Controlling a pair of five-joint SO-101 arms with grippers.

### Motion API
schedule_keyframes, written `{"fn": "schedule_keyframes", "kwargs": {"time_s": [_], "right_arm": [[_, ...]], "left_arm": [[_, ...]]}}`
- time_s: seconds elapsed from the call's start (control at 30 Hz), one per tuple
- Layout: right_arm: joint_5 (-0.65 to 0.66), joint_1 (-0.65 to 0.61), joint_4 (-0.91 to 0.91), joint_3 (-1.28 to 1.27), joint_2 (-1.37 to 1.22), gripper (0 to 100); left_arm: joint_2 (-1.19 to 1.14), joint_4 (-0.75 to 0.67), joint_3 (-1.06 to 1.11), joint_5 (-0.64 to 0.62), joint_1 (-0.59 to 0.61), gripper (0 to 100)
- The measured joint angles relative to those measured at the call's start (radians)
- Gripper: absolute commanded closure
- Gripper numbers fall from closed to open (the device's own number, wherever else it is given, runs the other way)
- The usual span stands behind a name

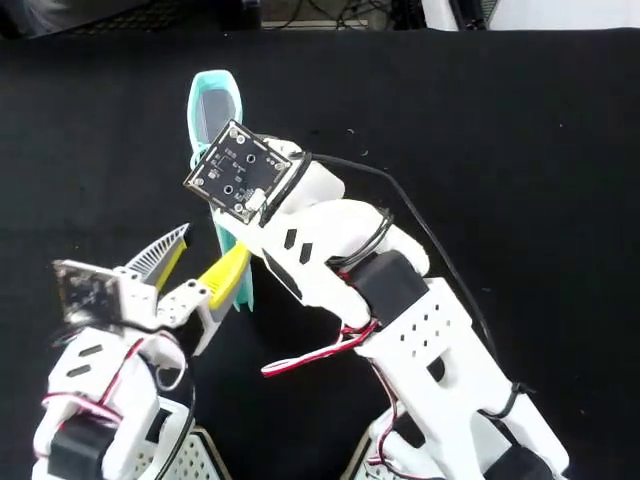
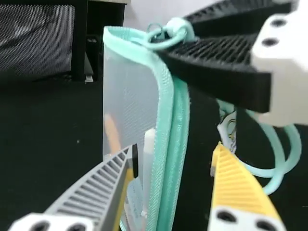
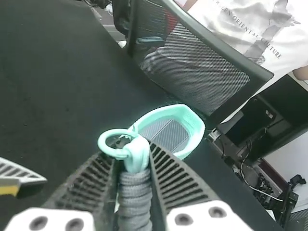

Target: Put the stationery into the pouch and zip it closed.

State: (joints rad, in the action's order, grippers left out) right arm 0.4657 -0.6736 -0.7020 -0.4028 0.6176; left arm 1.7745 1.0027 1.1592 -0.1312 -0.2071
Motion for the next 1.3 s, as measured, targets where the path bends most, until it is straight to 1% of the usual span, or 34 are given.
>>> {"fn": "schedule_keyframes", "kwargs": {"time_s": [0.23,0.43,0.83,0.93,1.0,1.1,1.13,1.2,1.3], "right_arm": [[0.003,-0.025,-0.055,-0.002,0.055,98.6],[0.005,-0.046,-0.083,-0.003,0.103,98.6],[0.005,-0.057,-0.083,-0.003,0.103,98.6],[0.005,-0.066,-0.083,-0.003,0.103,98.6],[0.005,-0.064,-0.083,-0.003,0.103,98.6],[0.006,-0.064,-0.083,-0.003,0.103,98.6],[0.006,-0.064,-0.083,-0.003,0.103,98.6],[0.006,-0.064,-0.083,-0.003,0.103,98.6],[0.006,-0.064,-0.083,-0.003,0.103,98.6]], "left_arm": [[-0.002,-0.091,0.066,0.000,0.064,73],[-0.002,-0.135,0.107,0.054,0.112,73],[-0.002,-0.137,0.107,0.057,0.114,73],[-0.002,-0.140,0.107,0.043,0.084,73],[-0.002,-0.169,0.107,0.043,0.072,78],[-0.002,-0.215,0.121,0.043,0.072,92],[-0.002,-0.226,0.127,0.043,0.072,95],[-0.002,-0.233,0.127,0.080,0.078,97],[-0.002,-0.235,0.127,0.153,0.078,97]]}}
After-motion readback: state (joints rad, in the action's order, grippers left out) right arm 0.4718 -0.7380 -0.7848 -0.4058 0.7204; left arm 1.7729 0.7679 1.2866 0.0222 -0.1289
